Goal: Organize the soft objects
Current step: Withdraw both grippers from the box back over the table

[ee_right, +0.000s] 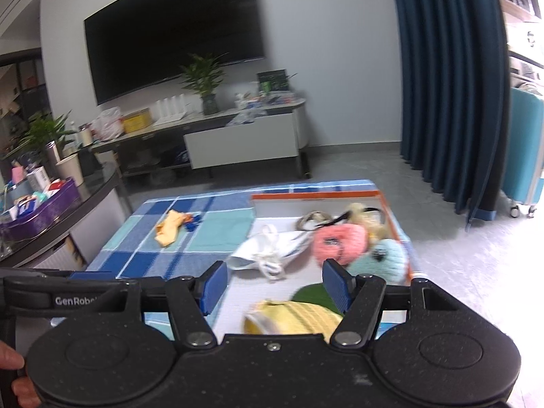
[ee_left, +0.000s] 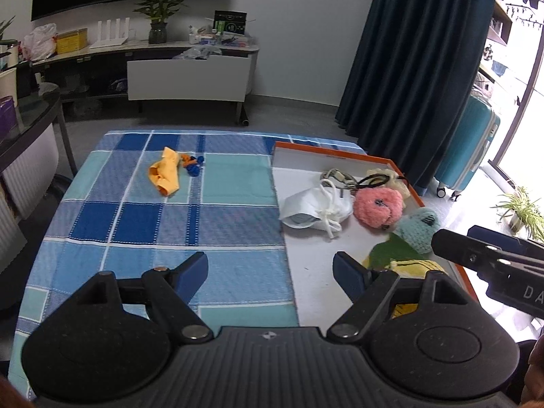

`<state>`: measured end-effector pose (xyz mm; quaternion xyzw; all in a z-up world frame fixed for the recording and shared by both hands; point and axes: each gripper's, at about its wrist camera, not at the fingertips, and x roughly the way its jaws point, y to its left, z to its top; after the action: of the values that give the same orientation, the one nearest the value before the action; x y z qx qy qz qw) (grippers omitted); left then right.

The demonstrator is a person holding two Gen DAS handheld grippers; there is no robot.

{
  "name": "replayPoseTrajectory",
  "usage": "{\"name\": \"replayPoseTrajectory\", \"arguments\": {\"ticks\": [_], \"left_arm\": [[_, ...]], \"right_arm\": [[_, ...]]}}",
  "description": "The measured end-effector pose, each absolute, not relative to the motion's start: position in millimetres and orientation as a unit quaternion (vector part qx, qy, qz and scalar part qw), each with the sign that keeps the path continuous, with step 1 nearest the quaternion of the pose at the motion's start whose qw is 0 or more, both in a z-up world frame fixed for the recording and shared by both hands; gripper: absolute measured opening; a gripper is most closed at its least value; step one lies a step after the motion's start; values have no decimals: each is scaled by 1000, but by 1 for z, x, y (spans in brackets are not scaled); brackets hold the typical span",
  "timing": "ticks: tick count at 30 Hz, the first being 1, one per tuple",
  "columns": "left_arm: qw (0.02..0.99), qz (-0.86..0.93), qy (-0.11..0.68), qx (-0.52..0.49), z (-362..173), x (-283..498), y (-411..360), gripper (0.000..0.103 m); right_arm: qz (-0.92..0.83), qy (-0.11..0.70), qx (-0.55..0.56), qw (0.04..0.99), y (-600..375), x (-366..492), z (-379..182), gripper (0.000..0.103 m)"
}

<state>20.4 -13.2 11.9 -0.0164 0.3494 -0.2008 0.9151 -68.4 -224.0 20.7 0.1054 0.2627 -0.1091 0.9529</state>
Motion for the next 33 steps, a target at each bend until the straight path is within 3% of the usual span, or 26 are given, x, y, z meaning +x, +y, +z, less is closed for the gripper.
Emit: {"name": "replayPoseTrajectory", "arguments": {"ticks": [33], "left_arm": [[918, -112, 378, -41, -16, 95, 53, 82]], "right_arm": [[-16, 313, 77, 946, -171, 63, 0, 76]]}}
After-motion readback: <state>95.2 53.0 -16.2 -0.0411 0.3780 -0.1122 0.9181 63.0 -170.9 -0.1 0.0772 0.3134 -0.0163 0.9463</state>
